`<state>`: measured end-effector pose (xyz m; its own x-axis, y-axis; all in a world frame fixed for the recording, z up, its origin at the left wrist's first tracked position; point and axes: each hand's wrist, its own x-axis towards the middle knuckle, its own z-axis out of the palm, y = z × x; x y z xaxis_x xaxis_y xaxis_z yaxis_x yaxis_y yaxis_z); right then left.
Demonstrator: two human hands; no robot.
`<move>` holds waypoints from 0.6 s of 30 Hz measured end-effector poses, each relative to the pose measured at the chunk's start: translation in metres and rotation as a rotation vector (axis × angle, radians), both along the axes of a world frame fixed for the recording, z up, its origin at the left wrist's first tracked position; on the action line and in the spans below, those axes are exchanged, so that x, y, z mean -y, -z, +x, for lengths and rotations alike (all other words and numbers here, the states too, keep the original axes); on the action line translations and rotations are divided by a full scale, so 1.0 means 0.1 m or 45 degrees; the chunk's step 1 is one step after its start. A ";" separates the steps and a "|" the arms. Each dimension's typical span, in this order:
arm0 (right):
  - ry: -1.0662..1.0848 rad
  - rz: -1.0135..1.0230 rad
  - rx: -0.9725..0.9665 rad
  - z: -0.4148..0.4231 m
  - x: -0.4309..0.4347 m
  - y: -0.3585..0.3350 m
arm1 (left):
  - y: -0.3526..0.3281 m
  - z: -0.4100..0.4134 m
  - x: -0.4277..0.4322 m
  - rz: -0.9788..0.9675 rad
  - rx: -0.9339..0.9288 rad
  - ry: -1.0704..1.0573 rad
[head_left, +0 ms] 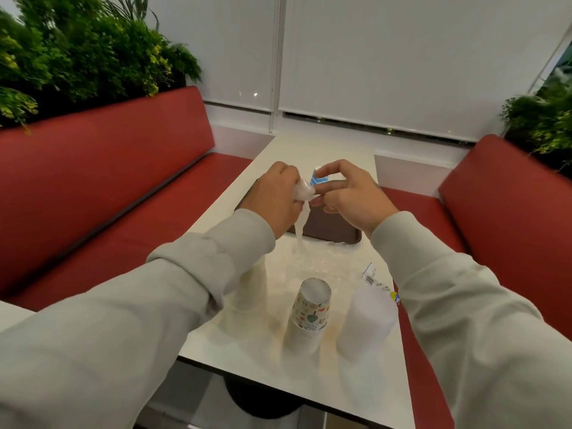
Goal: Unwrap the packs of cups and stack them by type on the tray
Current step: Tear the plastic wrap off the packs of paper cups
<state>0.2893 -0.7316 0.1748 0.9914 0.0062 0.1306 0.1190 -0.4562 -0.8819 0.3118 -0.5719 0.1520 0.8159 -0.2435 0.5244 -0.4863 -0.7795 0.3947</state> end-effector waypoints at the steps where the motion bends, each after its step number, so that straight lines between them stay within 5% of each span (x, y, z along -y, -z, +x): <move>1: 0.025 0.003 0.012 0.01 -0.02 0.02 | 0.01 0.03 -0.04 -0.034 0.003 -0.004; 7: 0.072 -0.234 -0.075 0.05 -0.06 0.26 | 0.00 0.16 -0.15 -0.325 -0.159 -0.065; 14: 0.136 -0.191 -0.052 0.09 0.02 0.38 | 0.03 0.33 0.01 -1.127 -0.769 0.098; 18: 0.095 -0.118 -0.087 0.17 0.18 0.32 | 0.05 0.42 0.26 -1.303 -1.012 0.148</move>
<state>0.3066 -0.7494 0.1425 0.9961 -0.0590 0.0650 0.0228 -0.5414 -0.8405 0.3539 -0.5983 0.1467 0.9885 -0.1130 -0.1009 0.1098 0.0754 0.9911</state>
